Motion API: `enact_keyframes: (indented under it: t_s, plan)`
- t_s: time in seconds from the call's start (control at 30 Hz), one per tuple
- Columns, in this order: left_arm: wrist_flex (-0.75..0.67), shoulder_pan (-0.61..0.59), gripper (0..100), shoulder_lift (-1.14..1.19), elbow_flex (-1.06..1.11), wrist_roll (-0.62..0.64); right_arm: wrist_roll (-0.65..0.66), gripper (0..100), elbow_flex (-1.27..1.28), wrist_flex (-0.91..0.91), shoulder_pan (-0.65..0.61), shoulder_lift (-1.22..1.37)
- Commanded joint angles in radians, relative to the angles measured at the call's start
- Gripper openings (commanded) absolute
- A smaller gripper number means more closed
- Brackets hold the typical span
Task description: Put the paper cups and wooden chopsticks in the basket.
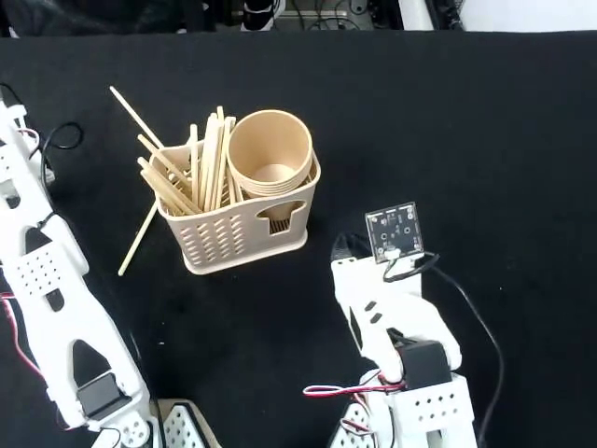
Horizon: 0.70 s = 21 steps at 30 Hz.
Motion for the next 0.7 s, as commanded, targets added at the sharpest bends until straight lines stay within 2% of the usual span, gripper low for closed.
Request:
enact_keyframes:
  t_s: [0.0, 0.5, 0.67]
  plan:
    - [-0.014, -0.012, 3, -0.009, -0.010, -0.008, 0.009, 2.8, -0.008, -0.017, -0.009, -0.010]
    - [-0.069, -0.013, 3, 0.138, -0.013, -0.008, 0.009, 2.8, -0.008, -0.017, -0.009, -0.010]
    - [-0.068, -0.013, 12, 0.152, -0.005, -0.002, 0.009, 2.8, -0.008, -0.017, -0.009, -0.010]
